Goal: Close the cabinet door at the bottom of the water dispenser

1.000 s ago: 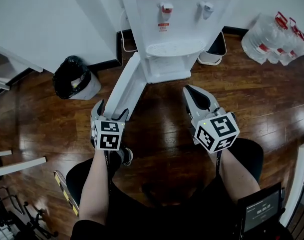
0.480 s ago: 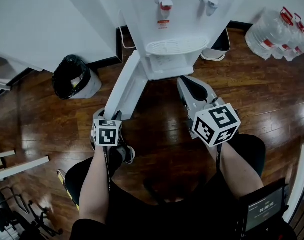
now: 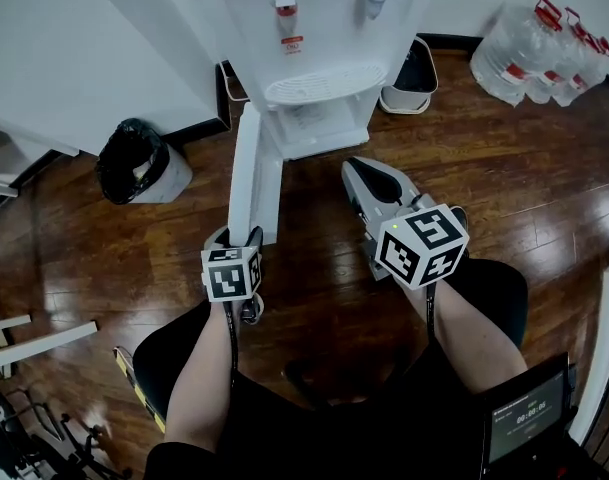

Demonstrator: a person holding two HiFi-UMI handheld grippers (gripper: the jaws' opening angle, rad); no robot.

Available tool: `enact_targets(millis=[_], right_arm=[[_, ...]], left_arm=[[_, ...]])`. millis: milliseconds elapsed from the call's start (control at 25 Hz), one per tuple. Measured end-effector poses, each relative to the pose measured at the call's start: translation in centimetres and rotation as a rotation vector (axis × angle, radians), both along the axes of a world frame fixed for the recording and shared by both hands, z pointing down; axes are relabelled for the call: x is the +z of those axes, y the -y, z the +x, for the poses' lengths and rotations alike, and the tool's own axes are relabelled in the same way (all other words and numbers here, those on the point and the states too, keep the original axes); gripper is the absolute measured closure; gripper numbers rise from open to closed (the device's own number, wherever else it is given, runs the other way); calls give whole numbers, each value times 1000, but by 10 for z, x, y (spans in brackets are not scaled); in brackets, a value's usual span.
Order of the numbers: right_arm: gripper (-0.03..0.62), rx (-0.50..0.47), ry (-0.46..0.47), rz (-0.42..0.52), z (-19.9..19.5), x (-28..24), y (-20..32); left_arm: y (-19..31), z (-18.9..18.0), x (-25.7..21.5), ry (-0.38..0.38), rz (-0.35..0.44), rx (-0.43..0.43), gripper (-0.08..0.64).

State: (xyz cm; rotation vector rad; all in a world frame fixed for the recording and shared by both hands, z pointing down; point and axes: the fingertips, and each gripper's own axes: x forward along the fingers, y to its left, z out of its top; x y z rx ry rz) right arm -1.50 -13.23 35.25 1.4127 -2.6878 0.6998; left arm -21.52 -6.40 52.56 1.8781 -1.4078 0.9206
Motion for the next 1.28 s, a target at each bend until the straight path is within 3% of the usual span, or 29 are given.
enact_targets(millis=[200,400,960,1280], right_arm=[[588,-4,45,-52,7,4,-14],[588,18,17,-90,21,17,-18],[588,82,-12,-257,70,60,-28],[588,81,-19,-280,75,69,-30]], left_arm=[[-13,47,-5,-74,12,-85,299],[-10,89,-4,-111,29,-150,276],[-3,152,-1,-127,24,-34,245],[11,192,4,-132,66,75,322]])
